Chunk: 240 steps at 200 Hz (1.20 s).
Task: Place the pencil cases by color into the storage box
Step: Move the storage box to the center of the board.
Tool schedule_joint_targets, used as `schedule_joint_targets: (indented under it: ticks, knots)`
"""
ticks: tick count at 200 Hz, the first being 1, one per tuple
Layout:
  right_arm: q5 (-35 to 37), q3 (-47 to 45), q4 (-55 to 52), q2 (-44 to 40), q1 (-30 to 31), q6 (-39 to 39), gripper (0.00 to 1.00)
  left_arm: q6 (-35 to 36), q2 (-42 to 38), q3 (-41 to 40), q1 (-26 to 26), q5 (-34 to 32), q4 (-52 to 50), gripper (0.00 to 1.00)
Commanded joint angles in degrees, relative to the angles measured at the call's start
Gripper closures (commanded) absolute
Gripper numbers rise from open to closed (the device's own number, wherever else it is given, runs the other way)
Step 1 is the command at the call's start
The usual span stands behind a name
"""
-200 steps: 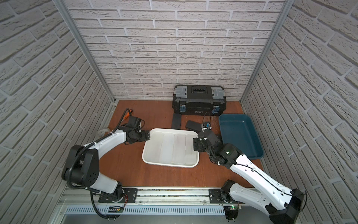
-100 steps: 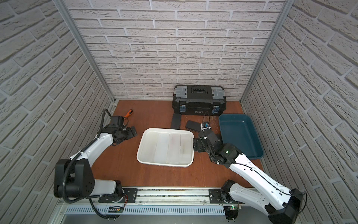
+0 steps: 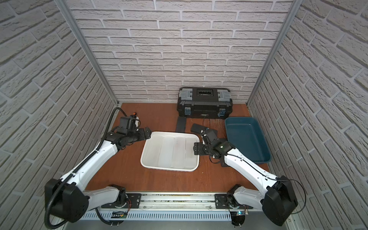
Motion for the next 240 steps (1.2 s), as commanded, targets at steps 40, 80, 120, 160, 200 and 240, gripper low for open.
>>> schedule_joint_targets:
  ticks: [40, 80, 120, 160, 200, 240]
  knots:
    - [-3.27, -2.81, 10.6, 5.89, -1.33, 7.42, 0.12, 0.92, -4.82, 1.79, -1.09, 0.26, -0.62, 0.02]
    - [-4.42, -2.45, 14.36, 8.79, -1.3, 9.16, 0.12, 1.81, -6.3, 4.11, -0.96, 0.56, -1.15, 0.02]
    - [-9.74, 0.32, 18.8, 14.08, -0.58, 11.09, 0.14, 2.49, -6.63, 5.9, -0.8, 0.89, -0.85, 0.02]
    - [-10.01, 7.14, 17.68, 17.68, 3.18, 10.85, 0.14, 2.67, -6.44, 5.65, -0.04, 1.06, 0.11, 0.02]
    - [-10.57, 15.04, 15.84, 24.33, 7.25, 9.43, 0.15, 2.31, -5.22, 4.57, 0.65, 1.86, 1.64, 0.02]
    - [-5.0, 18.89, 6.53, 22.73, 6.52, -0.86, 0.14, 2.72, -4.72, 4.67, 1.06, 2.65, 1.91, 0.02]
